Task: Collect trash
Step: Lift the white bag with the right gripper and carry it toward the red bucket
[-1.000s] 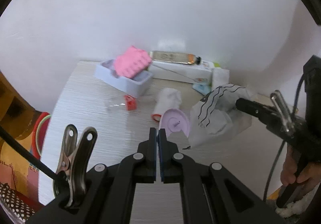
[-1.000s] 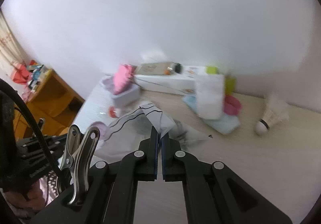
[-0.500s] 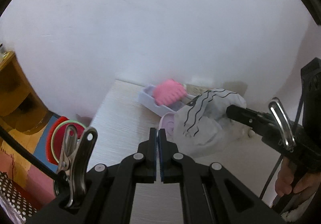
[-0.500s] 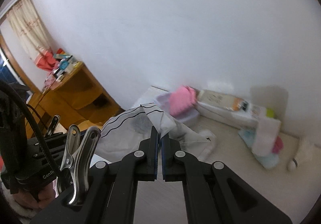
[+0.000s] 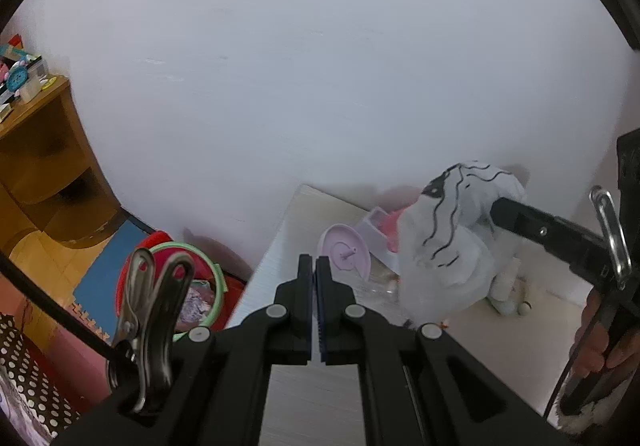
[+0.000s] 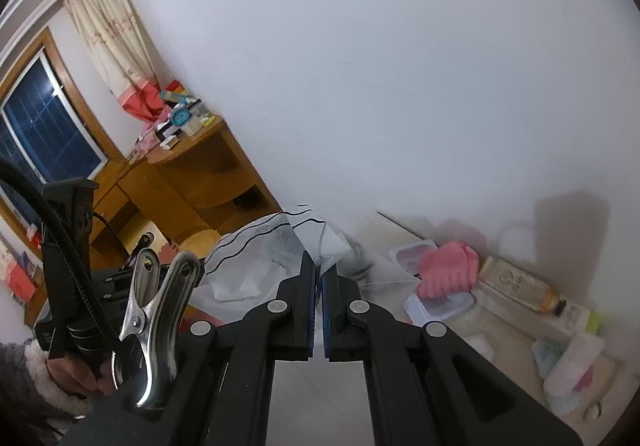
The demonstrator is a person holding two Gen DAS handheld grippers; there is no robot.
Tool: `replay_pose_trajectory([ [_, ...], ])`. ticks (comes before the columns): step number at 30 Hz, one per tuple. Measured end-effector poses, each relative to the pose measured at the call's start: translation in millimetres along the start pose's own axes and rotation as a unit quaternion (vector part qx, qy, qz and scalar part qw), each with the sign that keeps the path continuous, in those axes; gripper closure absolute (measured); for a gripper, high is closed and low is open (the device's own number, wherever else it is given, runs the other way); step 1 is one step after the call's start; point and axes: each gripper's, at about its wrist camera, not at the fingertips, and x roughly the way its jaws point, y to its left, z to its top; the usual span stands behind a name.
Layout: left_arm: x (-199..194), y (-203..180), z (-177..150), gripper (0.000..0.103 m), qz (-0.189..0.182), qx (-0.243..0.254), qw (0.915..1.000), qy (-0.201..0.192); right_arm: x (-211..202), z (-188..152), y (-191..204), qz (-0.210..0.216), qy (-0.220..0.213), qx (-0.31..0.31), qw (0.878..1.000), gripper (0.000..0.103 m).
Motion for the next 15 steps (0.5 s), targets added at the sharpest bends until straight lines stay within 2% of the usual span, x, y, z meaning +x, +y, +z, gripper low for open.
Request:
replay_pose_trajectory([
  [15, -7.7, 73.3, 5.3, 0.102, 0.024, -0.068, 0.9974, -0.008, 59.4, 26.9, 36.0, 0.016, 0.038, -0.026, 0.999, 0.1],
])
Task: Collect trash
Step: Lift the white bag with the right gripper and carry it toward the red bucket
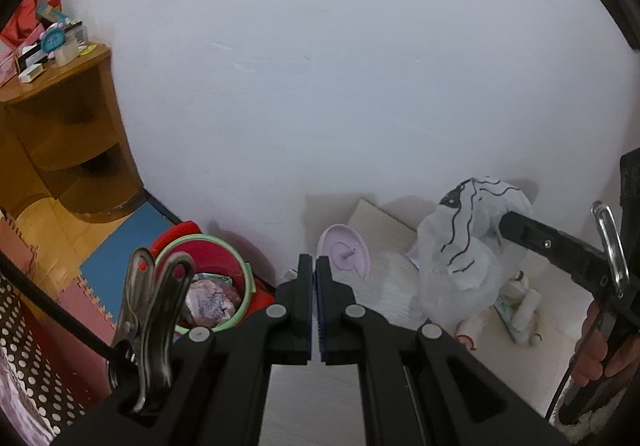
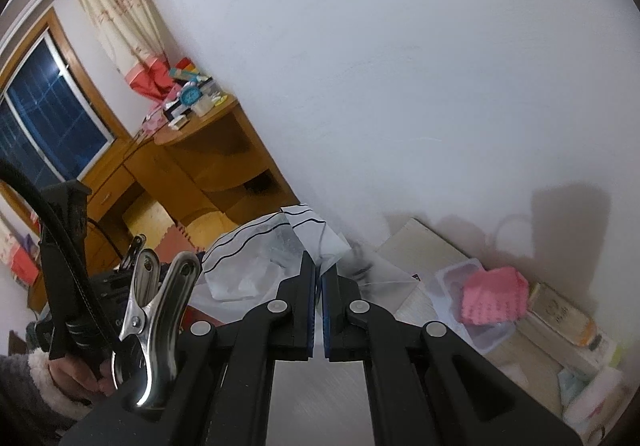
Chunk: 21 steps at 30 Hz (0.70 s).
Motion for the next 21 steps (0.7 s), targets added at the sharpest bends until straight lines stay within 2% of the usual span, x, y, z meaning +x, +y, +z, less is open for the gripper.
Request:
replay_pose_trajectory([
  [15, 14.7, 62.6, 9.3, 0.101, 0.024, -0.042, 0.9987, 0.016, 59.9, 16.5, 38.4, -0.006, 0.042, -0.015, 0.999, 0.1],
  [21, 29.5, 85.5, 9.1, 0.101, 0.04, -0.051, 0.9972, 0.038, 91.1, 20.2, 48.7, -0.003, 0.06, -0.017, 0.998, 0.1],
])
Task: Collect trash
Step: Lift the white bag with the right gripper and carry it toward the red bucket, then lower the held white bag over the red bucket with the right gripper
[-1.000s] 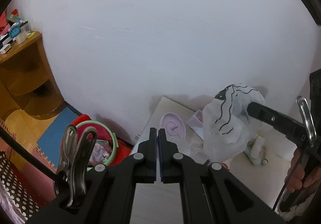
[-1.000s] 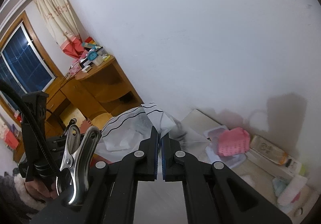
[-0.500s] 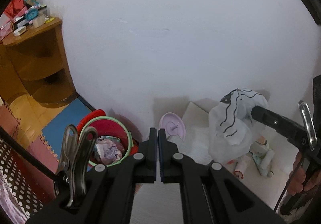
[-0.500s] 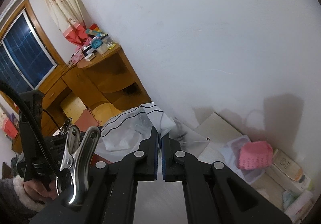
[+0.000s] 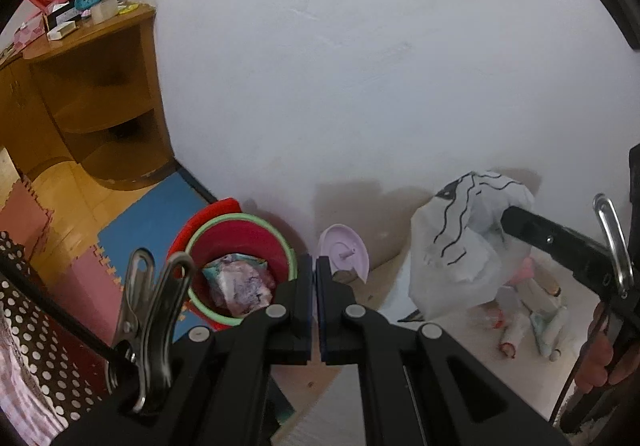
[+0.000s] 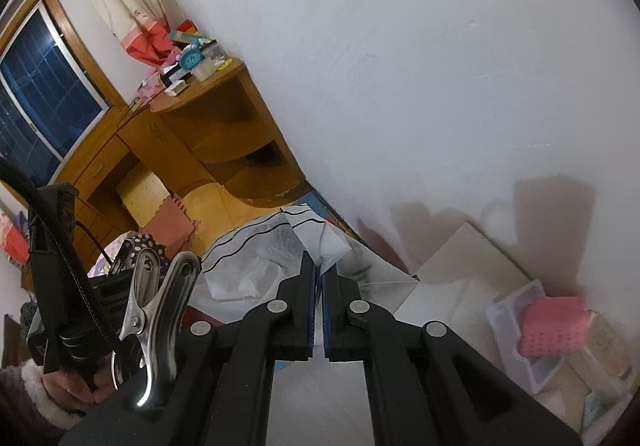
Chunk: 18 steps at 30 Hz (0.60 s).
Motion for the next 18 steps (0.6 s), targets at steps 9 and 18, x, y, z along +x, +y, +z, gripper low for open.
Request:
replay_pose_trajectory([
  [9, 19.6, 21.9, 8.0, 0.101, 0.011, -0.004, 0.9997, 0.02, 36.2, 0.2, 9.3, -0.001, 0.033, 0.006, 0.999, 0.1],
  [18, 39.5, 44.2, 16.6, 0.101, 0.018, -0.008, 0.9992, 0.034, 58.9, 14.7, 19.7, 0.002, 0.04, 0.007, 0.999, 0.1],
])
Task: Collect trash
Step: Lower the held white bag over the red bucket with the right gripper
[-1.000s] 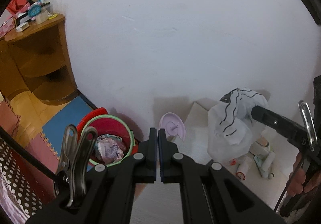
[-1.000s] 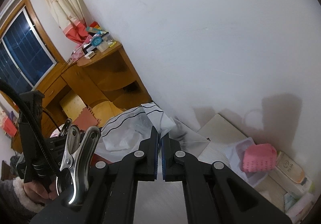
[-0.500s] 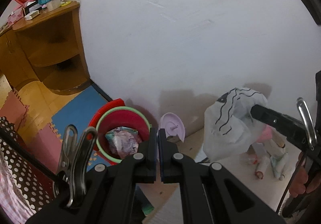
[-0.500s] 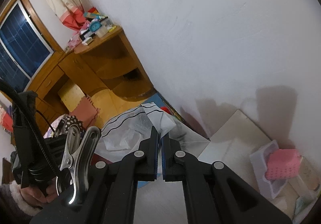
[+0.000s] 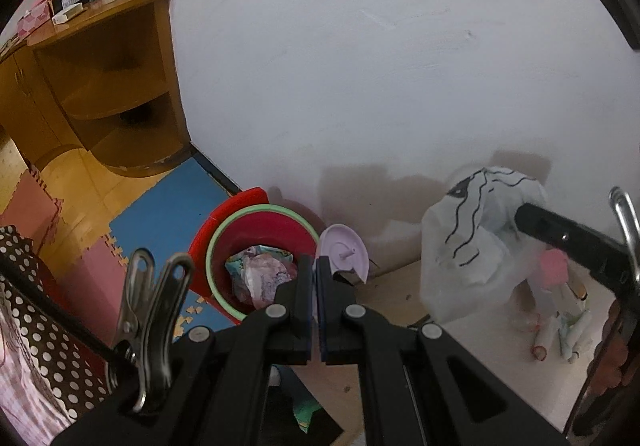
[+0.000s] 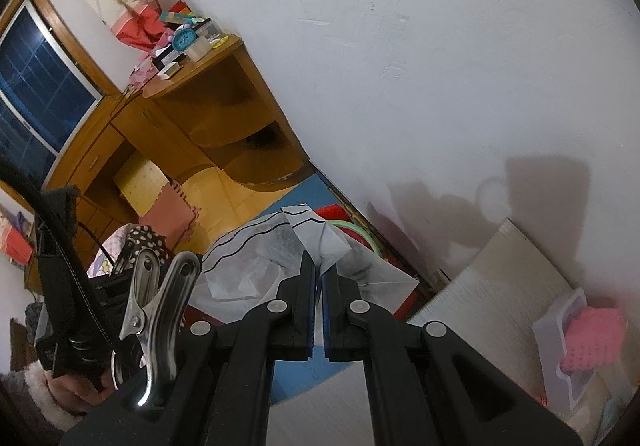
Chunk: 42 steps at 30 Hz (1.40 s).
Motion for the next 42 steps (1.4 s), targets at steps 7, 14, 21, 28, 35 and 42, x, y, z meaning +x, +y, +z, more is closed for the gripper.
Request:
replay_pose_trajectory([
  [7, 22.7, 20.9, 6.4, 0.101, 0.0, -0.017, 0.9997, 0.017, 24.1, 9.6, 14.6, -0.003, 0.011, -0.007, 1.0, 0.1],
  [14, 54.0, 39.9, 9.5, 0.101, -0.003, -0.024, 0.9987, 0.044, 62.4, 21.7, 24.3, -0.007, 0.032, -0.015, 0.999, 0.1],
  [21, 77.0, 51.1, 14.5, 0.101, -0.001, -0.031, 0.9981, 0.054, 97.1, 32.9, 27.2, -0.012, 0.052, -0.01, 0.999, 0.1],
  [28, 99.6, 68.0, 18.3, 0.101, 0.0, -0.04, 0.9972, 0.064, 125.1, 37.3, 27.6, -0.023, 0.07, -0.006, 0.997, 0.1],
  [35, 133.4, 89.4, 16.6, 0.101, 0.0, -0.055, 0.9955, 0.078, 159.3, 41.9, 29.3, -0.029, 0.087, 0.002, 0.996, 0.1],
  [42, 169.2, 105.8, 4.7, 0.101, -0.009, -0.071, 0.9936, 0.087, 198.5, 47.7, 34.7, -0.049, 0.123, -0.015, 0.991, 0.1],
])
